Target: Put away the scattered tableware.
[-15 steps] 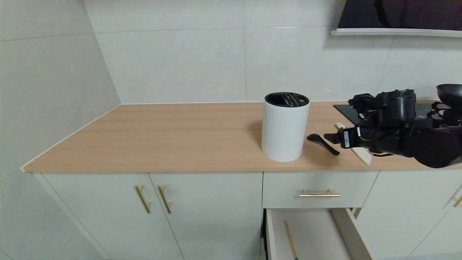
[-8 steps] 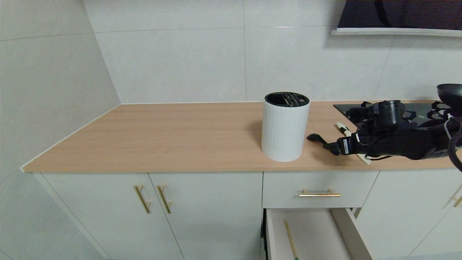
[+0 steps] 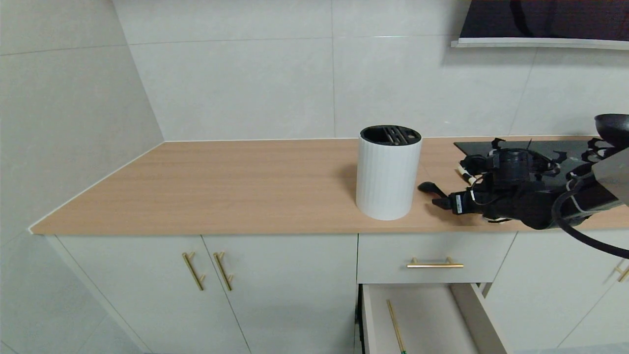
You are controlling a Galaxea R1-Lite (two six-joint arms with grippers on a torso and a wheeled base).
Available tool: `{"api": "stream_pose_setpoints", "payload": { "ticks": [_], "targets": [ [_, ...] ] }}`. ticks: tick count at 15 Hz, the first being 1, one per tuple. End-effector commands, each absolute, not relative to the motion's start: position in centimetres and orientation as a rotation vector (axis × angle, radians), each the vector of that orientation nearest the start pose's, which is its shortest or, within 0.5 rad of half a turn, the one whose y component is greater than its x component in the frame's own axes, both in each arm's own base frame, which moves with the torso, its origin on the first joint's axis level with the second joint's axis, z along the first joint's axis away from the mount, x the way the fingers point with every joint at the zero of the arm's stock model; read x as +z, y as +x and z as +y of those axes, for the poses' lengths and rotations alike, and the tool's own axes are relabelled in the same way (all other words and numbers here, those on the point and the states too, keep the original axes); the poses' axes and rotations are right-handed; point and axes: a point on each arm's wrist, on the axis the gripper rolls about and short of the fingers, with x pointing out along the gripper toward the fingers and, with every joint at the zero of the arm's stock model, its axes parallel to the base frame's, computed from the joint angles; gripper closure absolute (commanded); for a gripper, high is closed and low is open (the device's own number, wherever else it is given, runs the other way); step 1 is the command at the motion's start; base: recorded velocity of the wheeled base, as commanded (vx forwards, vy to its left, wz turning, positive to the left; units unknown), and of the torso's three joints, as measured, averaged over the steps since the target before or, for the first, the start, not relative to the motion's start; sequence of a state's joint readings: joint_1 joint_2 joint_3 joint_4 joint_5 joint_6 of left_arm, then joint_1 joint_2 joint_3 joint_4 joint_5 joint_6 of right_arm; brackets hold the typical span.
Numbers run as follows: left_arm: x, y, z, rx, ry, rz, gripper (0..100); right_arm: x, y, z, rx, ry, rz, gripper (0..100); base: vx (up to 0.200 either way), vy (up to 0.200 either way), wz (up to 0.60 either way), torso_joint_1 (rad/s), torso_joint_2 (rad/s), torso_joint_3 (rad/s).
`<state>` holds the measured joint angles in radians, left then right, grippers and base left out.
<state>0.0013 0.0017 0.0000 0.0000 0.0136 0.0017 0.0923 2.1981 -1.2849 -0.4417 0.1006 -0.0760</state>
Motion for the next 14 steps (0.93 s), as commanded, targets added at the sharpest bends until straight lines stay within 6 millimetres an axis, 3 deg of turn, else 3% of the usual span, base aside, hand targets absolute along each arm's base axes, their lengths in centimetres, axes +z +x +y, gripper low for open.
{"api": "stream_pose_setpoints", "payload": {
  "ticks": [1, 14],
  "targets": [
    [7.55, -2.27, 0.03, 0.015, 0.002, 0.002, 0, 9.15, 43.6, 4.39, 0.211, -0.073, 0.489, 0, 0.0, 0.0, 0.0, 0.0, 0.0, 0.0],
    [7.55, -2.27, 0.03, 0.015, 0.002, 0.002, 0, 8.84, 44.36, 4.42, 0.192, -0.076, 0.466, 0, 0.0, 0.0, 0.0, 0.0, 0.0, 0.0]
  ]
}}
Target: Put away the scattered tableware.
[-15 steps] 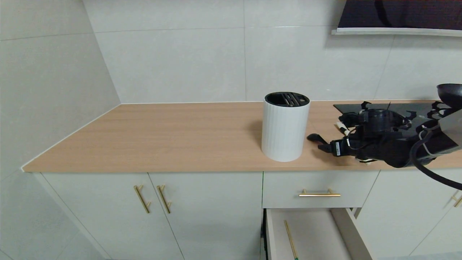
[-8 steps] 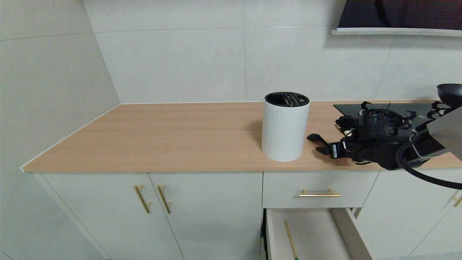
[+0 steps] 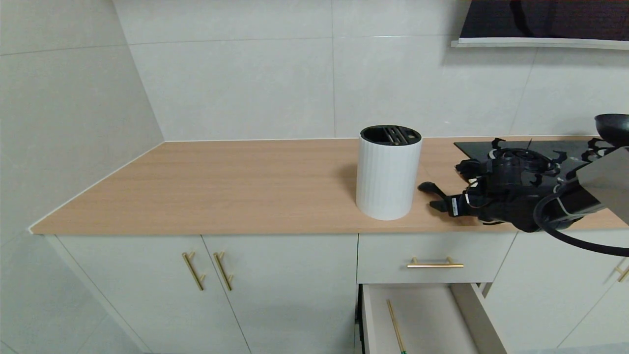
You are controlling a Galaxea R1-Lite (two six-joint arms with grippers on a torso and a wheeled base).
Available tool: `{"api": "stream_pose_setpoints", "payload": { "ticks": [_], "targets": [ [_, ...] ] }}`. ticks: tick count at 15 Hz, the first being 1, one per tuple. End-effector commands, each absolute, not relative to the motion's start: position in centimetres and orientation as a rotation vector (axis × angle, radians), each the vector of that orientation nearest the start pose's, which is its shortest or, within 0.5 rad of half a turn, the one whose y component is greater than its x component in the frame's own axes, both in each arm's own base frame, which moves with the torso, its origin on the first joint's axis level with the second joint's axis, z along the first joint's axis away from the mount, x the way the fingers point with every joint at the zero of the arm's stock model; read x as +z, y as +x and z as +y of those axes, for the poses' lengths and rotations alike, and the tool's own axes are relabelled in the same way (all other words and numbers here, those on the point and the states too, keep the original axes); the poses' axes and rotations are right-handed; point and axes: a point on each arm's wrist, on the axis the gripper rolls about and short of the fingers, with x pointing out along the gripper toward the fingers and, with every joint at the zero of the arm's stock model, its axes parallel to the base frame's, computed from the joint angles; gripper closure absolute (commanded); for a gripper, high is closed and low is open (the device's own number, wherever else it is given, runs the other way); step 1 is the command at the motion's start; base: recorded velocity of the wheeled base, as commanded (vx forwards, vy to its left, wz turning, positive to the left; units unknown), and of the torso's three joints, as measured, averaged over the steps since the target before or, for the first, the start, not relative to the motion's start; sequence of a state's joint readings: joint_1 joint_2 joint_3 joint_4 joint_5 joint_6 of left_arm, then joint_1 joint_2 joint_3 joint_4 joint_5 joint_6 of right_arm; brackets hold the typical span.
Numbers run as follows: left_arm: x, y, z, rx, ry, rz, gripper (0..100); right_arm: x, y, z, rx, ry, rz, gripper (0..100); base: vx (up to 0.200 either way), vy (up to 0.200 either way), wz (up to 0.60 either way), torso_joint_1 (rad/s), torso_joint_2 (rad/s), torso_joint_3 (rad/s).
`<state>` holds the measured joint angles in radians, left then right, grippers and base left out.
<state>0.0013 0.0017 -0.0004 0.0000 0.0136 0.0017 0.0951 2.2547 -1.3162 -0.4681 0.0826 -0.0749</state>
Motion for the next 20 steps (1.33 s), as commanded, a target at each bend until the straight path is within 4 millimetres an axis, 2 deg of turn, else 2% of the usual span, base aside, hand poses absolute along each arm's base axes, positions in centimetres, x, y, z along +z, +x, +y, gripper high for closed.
{"api": "stream_pose_setpoints", "payload": {
  "ticks": [1, 3, 4, 12, 14, 20],
  "targets": [
    [7.6, -2.3, 0.0, 0.015, 0.002, 0.002, 0, 8.7, 44.4, 4.4, 0.191, -0.077, 0.468, 0, 0.0, 0.0, 0.0, 0.0, 0.0, 0.0],
    [7.6, -2.3, 0.0, 0.015, 0.002, 0.002, 0, 8.8, 44.5, 4.4, 0.192, -0.076, 0.465, 0, 0.0, 0.0, 0.0, 0.0, 0.0, 0.0],
    [7.6, -2.3, 0.0, 0.015, 0.002, 0.002, 0, 8.8, 44.5, 4.4, 0.192, -0.076, 0.463, 100, 0.0, 0.0, 0.0, 0.0, 0.0, 0.0],
    [7.6, -2.3, 0.0, 0.017, 0.002, 0.002, 0, 9.6, 44.2, 4.4, 0.191, -0.073, 0.451, 100, 0.0, 0.0, 0.0, 0.0, 0.0, 0.0],
    [7.6, -2.3, 0.0, 0.015, 0.002, 0.002, 0, 10.5, 44.0, 4.5, 0.175, -0.069, 0.44, 100, 0.0, 0.0, 0.0, 0.0, 0.0, 0.0],
    [7.6, -2.3, 0.0, 0.015, 0.002, 0.002, 0, 15.0, 41.4, 7.5, 0.079, -0.038, 0.464, 100, 0.0, 0.0, 0.0, 0.0, 0.0, 0.0]
  ]
}}
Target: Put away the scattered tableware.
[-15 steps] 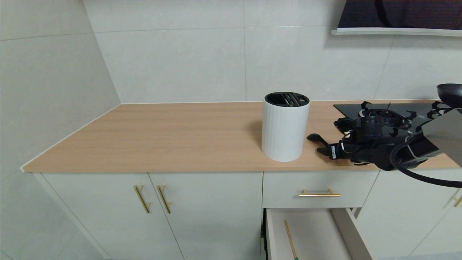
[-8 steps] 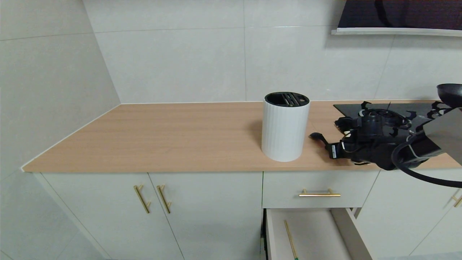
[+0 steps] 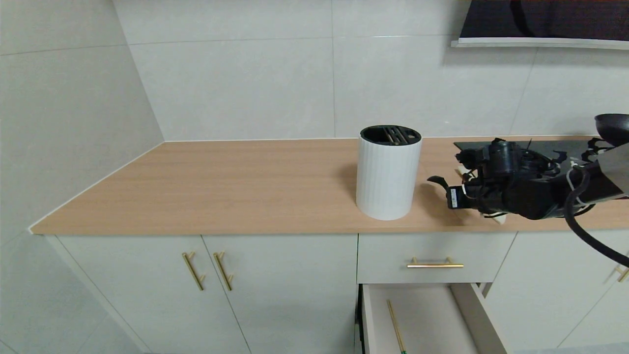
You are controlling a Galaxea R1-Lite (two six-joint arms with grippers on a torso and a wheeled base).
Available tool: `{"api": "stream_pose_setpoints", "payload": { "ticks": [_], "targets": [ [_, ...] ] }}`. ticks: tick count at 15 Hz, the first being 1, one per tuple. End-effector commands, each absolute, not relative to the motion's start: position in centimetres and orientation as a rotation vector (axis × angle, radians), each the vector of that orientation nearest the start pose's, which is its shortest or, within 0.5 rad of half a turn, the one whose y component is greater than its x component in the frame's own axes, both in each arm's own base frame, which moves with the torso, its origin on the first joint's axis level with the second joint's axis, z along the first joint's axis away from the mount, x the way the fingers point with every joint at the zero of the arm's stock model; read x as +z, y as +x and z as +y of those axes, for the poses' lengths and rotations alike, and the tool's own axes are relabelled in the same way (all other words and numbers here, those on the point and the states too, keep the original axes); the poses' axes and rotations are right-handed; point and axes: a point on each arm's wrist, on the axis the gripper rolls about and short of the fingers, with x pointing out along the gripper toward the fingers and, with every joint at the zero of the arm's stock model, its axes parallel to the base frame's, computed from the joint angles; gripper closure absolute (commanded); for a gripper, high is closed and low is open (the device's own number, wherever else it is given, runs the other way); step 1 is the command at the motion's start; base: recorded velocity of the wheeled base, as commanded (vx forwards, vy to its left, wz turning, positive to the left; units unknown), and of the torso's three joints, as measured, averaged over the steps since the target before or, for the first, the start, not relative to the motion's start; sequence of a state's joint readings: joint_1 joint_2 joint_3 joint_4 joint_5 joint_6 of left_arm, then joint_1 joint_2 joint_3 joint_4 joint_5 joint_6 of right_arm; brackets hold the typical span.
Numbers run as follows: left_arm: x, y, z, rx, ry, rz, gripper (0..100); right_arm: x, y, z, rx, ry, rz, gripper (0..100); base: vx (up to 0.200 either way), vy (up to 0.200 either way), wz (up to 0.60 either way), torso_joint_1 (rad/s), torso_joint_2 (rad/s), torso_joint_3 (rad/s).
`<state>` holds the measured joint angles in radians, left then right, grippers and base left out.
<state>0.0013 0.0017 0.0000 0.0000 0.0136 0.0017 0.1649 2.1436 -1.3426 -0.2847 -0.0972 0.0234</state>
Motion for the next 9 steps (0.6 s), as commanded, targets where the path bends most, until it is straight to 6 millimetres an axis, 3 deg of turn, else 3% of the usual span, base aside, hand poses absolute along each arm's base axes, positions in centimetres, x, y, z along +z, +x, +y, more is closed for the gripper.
{"api": "stream_pose_setpoints", "payload": {
  "ticks": [1, 4, 9],
  "targets": [
    [7.6, -2.3, 0.0, 0.015, 0.002, 0.002, 0, 15.8, 40.5, 8.0, 0.037, -0.046, 0.469, 100, 0.0, 0.0, 0.0, 0.0, 0.0, 0.0],
    [7.6, -2.3, 0.0, 0.015, 0.002, 0.002, 0, 16.9, 37.1, 9.1, -0.125, -0.005, 0.464, 100, 0.0, 0.0, 0.0, 0.0, 0.0, 0.0],
    [7.6, -2.3, 0.0, 0.015, 0.002, 0.002, 0, 16.3, 31.9, 8.3, -0.138, 0.038, 0.519, 100, 0.0, 0.0, 0.0, 0.0, 0.0, 0.0]
  ]
}}
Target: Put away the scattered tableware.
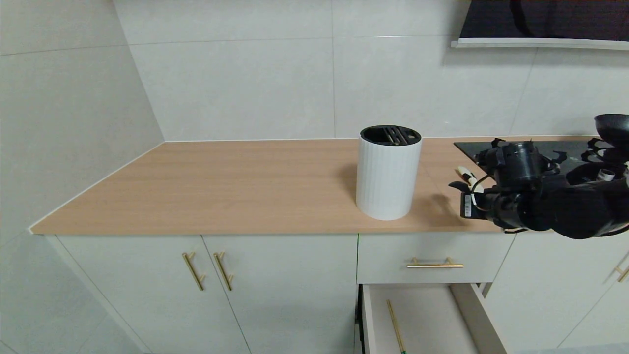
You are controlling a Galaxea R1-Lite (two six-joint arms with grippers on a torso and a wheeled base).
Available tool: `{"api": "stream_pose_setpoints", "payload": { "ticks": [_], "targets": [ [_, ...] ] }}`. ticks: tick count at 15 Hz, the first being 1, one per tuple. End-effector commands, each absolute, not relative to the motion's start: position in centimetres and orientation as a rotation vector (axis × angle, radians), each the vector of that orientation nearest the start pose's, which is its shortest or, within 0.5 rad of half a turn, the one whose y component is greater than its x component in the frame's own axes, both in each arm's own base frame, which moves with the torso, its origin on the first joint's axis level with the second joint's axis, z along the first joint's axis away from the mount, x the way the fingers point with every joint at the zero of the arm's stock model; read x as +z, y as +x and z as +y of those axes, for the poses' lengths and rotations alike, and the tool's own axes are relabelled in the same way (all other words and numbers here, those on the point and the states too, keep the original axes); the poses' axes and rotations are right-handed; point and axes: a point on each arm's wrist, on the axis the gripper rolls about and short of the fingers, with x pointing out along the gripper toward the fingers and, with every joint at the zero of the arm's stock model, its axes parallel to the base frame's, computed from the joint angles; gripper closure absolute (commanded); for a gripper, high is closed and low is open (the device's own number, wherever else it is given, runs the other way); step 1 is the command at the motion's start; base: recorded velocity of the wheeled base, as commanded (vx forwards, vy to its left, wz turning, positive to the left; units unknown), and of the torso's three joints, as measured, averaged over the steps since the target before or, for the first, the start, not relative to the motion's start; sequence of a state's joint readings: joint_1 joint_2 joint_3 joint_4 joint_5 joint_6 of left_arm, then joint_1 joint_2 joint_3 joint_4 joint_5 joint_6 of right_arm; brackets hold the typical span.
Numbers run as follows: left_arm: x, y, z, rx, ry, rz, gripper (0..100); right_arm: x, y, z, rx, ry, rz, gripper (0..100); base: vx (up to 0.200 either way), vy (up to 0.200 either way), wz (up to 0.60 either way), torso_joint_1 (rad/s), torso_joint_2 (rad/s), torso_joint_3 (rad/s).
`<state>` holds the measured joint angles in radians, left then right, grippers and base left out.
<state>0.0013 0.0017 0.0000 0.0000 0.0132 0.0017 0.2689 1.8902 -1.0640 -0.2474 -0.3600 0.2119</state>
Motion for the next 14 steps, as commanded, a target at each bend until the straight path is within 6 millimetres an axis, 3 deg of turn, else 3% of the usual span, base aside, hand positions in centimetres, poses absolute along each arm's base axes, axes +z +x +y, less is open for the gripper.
{"api": "stream_pose_setpoints", "payload": {
  "ticks": [1, 4, 11, 14],
  "targets": [
    [7.6, -2.3, 0.0, 0.015, 0.002, 0.002, 0, 16.2, 30.6, 8.0, -0.136, 0.035, 0.528, 100, 0.0, 0.0, 0.0, 0.0, 0.0, 0.0],
    [7.6, -2.3, 0.0, 0.015, 0.002, 0.002, 0, 15.5, 28.1, 7.7, -0.121, 0.024, 0.549, 100, 0.0, 0.0, 0.0, 0.0, 0.0, 0.0],
    [7.6, -2.3, 0.0, 0.015, 0.002, 0.002, 0, 14.7, 26.6, 9.0, -0.057, -0.007, 0.557, 100, 0.0, 0.0, 0.0, 0.0, 0.0, 0.0],
    [7.6, -2.3, 0.0, 0.015, 0.002, 0.002, 0, 13.4, 25.3, 9.6, -0.002, -0.113, 0.609, 100, 0.0, 0.0, 0.0, 0.0, 0.0, 0.0]
  ]
}}
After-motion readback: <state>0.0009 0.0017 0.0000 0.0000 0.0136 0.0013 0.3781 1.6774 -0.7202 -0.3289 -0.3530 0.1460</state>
